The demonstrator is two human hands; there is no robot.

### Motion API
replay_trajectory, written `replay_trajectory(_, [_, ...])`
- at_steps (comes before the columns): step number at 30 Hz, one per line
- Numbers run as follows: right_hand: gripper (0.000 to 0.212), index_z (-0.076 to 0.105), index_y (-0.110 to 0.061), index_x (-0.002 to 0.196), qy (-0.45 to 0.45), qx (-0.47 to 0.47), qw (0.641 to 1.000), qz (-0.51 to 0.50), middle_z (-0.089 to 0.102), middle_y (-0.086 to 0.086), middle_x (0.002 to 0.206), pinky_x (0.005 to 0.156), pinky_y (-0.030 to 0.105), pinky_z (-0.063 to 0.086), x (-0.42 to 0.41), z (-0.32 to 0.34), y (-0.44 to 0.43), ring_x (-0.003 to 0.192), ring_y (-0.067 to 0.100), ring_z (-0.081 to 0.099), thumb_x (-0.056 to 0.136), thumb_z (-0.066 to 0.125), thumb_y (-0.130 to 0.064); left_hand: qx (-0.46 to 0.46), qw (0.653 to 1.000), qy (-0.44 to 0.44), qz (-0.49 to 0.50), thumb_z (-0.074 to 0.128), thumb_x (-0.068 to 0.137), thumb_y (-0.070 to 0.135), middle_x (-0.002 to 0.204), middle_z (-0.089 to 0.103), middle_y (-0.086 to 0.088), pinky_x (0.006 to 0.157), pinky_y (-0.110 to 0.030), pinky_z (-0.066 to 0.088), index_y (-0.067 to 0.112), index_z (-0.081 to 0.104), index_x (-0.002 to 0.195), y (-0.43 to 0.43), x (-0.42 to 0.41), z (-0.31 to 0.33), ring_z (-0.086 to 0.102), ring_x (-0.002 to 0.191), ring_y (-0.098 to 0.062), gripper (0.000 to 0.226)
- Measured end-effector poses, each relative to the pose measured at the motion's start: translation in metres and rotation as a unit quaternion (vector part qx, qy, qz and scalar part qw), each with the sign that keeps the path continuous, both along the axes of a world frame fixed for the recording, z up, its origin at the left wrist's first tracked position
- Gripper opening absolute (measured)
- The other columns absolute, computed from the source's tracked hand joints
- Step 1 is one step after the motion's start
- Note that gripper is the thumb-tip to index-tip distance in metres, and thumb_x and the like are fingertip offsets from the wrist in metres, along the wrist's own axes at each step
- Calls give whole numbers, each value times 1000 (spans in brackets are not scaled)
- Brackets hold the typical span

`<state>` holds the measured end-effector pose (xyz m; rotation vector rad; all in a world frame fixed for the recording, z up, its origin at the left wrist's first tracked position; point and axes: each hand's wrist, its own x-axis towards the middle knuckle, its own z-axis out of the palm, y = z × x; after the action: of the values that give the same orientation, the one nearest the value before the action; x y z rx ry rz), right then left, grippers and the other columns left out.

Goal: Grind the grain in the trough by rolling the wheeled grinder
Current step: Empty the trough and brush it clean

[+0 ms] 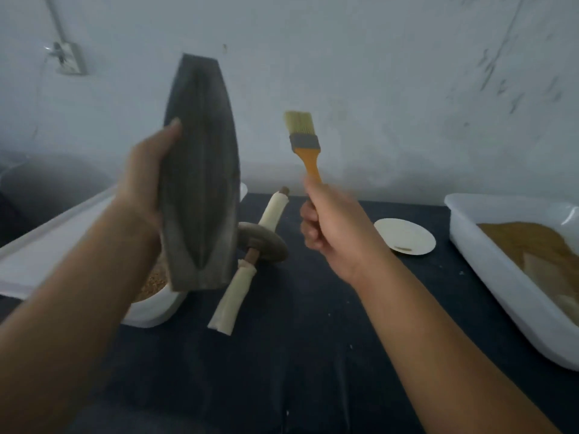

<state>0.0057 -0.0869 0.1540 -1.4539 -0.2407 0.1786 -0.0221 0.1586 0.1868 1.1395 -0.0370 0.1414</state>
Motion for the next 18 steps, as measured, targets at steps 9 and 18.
replay_trajectory(9, [21,54,-23,85,28,-60,994,-90,54,-1,72,56,29,48,-42,-68,-80,66,16,56,81,74,-26,-76,970,154,-174,53,106,54,123,75,-21,76,-45,65,6,82,115,-160,1,-88,77,103,-34,56])
replay_trajectory(18, [26,40,-26,83,77,-142,975,-153,41,-6,66,65,39,40,-23,-109,-126,65,16,42,79,65,-24,208,939,258,-90,59,106,46,105,80,-14,94,-49,61,8,75,120,-202,46,-143,79,96,-34,44])
